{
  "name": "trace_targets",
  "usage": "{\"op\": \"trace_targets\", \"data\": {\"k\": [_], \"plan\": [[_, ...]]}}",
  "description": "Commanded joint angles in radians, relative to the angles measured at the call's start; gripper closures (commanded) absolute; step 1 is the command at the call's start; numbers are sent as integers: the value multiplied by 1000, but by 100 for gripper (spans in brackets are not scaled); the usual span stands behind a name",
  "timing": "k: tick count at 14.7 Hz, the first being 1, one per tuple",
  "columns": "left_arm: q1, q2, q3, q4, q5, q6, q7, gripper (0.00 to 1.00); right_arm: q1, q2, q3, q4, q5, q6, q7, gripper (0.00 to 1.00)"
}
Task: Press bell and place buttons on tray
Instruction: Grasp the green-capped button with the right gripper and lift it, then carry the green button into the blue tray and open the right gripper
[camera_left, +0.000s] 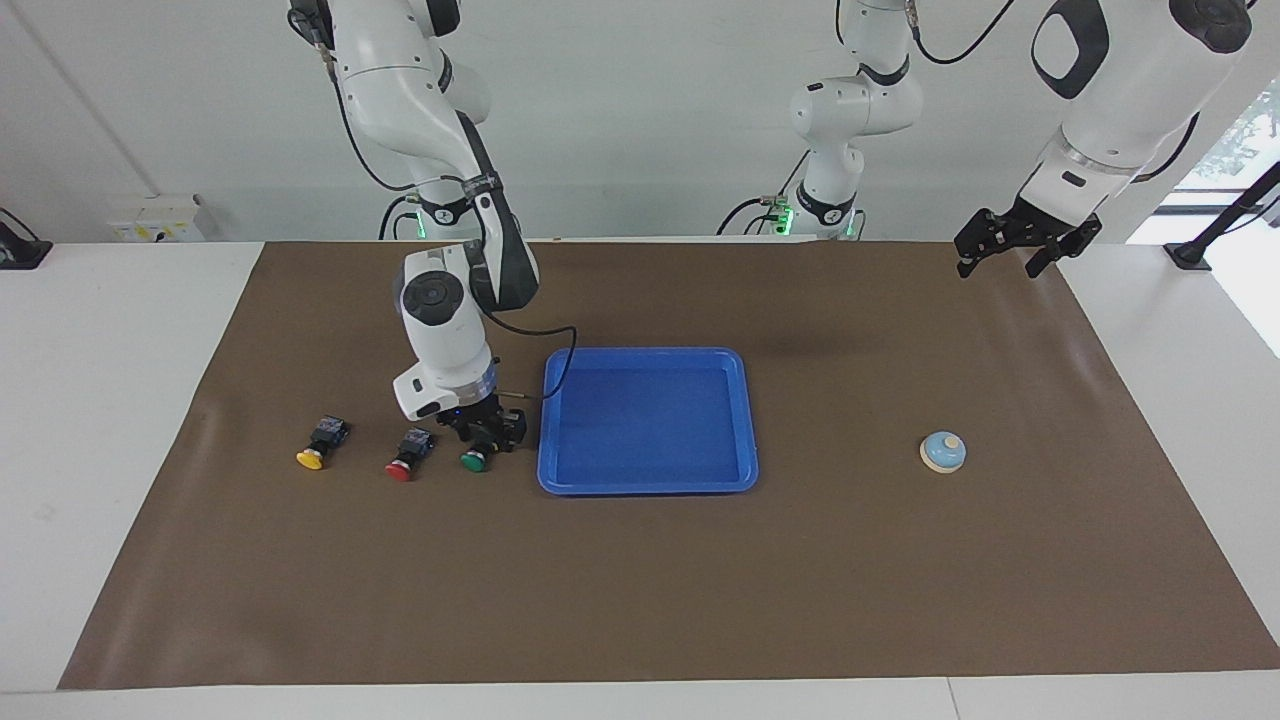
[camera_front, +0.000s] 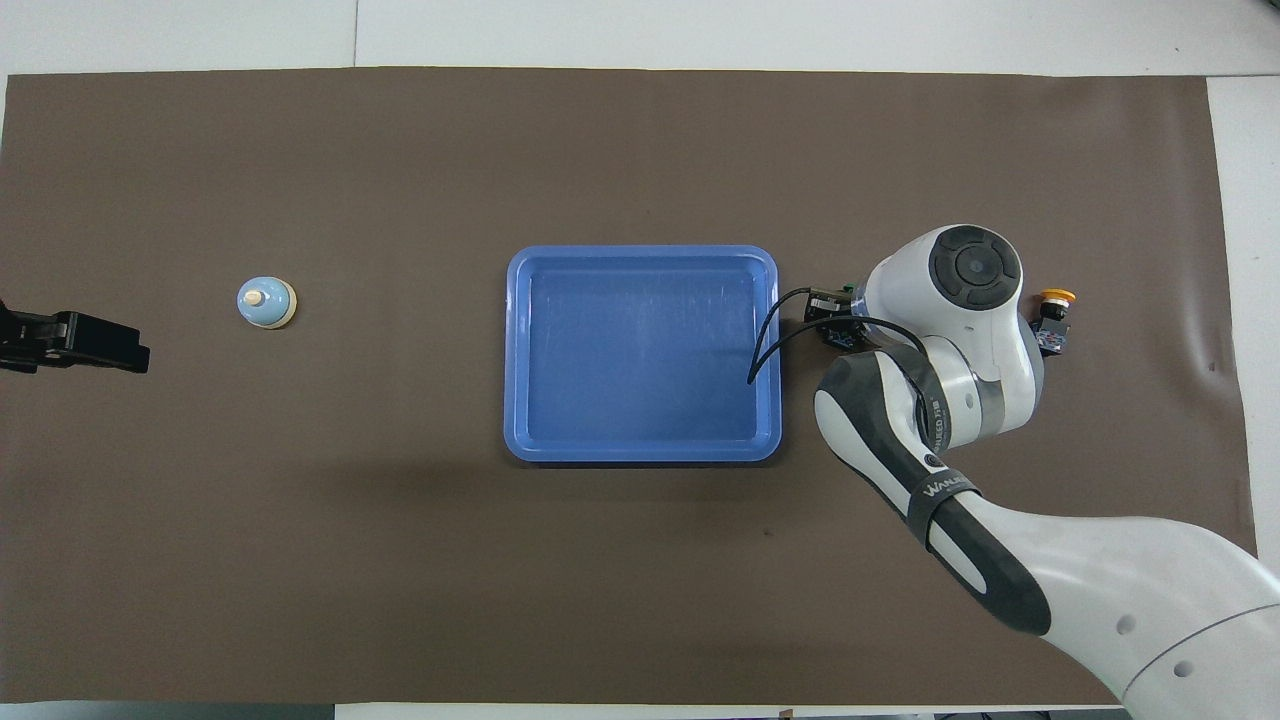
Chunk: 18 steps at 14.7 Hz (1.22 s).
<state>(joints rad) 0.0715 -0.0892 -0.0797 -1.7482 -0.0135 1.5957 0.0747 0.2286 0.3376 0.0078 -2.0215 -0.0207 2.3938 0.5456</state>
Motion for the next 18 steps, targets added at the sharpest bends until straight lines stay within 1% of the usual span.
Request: {"op": "trace_targets", "data": {"k": [1,2,3,5,6,9,12,14,16,18], "plan": [[4,-26,3,-25,-8,3,14,0,-5,-2,6,-9,8,5,8,75],[4,-26,3,-25,-8,3,14,0,-5,-3,6,-9,8,4,8,84],[4,-26,3,-25,-8,3,16,0,-2,-3,6,-9,8,5,8,100],[4,-24,3,-25,-8,3,14,0,3,-5,6,3,8,-1,13,100],[4,-26,3,-25,-8,3,14,0,3,-9,6,24,8,-34,7,100],[4,-24,3,-25,-8,3,14,0,32,-22,12,153,8,-197,8,100],[4,-24,3,-25,-8,3,16,0,121,-20,12,256,28,-286,37,100],[4,-24,3,-25,-8,3,14,0,144,-17,12,268,96,-292,68,100],[4,-26,3,-25,-8,3,14,0,202,-3,12,262,104,-277,68,100],[4,-24,3,-25,-8,3,14,0,231,33,12,259,104,-245,73,100]]}}
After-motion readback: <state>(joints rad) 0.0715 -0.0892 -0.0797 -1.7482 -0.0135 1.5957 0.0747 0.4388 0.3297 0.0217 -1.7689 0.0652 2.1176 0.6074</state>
